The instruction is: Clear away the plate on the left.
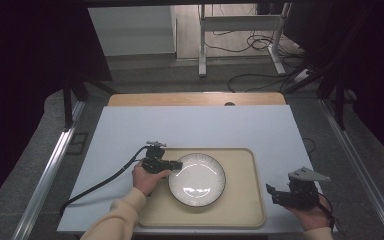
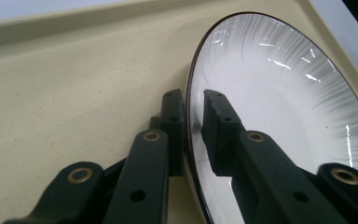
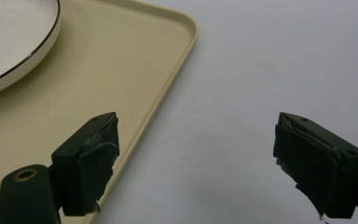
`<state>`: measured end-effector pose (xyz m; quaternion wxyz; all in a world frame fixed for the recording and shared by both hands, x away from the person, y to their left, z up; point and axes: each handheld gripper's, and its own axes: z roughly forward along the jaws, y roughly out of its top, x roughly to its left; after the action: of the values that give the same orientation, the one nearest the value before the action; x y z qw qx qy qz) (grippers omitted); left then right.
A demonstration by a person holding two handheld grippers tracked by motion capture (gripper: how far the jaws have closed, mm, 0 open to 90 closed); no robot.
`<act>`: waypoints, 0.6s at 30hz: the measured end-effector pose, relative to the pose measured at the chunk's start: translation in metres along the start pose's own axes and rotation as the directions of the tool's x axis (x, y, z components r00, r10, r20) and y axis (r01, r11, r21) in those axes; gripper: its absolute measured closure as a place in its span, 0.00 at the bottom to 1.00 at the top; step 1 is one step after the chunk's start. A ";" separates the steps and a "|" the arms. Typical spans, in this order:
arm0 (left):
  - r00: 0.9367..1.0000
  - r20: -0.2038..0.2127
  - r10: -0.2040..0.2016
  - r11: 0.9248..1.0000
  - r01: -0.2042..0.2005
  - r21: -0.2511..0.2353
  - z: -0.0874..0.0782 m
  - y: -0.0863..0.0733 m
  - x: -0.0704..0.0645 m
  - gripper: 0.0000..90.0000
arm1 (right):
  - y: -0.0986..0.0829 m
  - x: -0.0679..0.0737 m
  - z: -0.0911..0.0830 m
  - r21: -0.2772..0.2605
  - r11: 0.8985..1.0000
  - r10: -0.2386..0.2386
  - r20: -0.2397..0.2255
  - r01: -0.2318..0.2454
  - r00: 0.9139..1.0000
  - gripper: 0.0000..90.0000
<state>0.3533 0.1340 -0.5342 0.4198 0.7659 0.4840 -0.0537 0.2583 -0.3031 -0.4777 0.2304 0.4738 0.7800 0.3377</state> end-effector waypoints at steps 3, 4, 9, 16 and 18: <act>1.000 0.007 0.011 1.000 -0.011 -0.018 -0.002 0.001 -0.001 0.81 | 0.000 0.000 0.000 0.000 1.000 0.000 0.000 0.000 1.000 0.17; 1.000 0.008 0.009 1.000 -0.009 -0.028 -0.003 0.001 -0.002 0.79 | 0.000 0.000 0.000 0.000 1.000 0.000 0.000 0.000 1.000 0.17; 1.000 0.002 0.017 0.998 -0.017 -0.063 -0.009 0.004 -0.003 0.65 | 0.000 0.000 0.000 -0.002 1.000 0.001 0.000 -0.001 1.000 0.17; 0.999 -0.004 0.034 0.995 -0.034 -0.096 -0.017 0.006 -0.006 0.39 | 0.000 0.000 0.000 -0.002 1.000 -0.003 -0.002 0.003 1.000 0.17; 0.999 -0.006 0.036 0.994 -0.036 -0.105 -0.019 0.007 -0.006 0.32 | 0.000 0.001 0.000 -0.002 1.000 -0.006 -0.003 0.006 1.000 0.17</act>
<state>0.3491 0.1419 -0.5147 0.4595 0.7513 0.4732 -0.0191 0.2580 -0.3027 -0.4779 0.2308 0.4707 0.7814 0.3384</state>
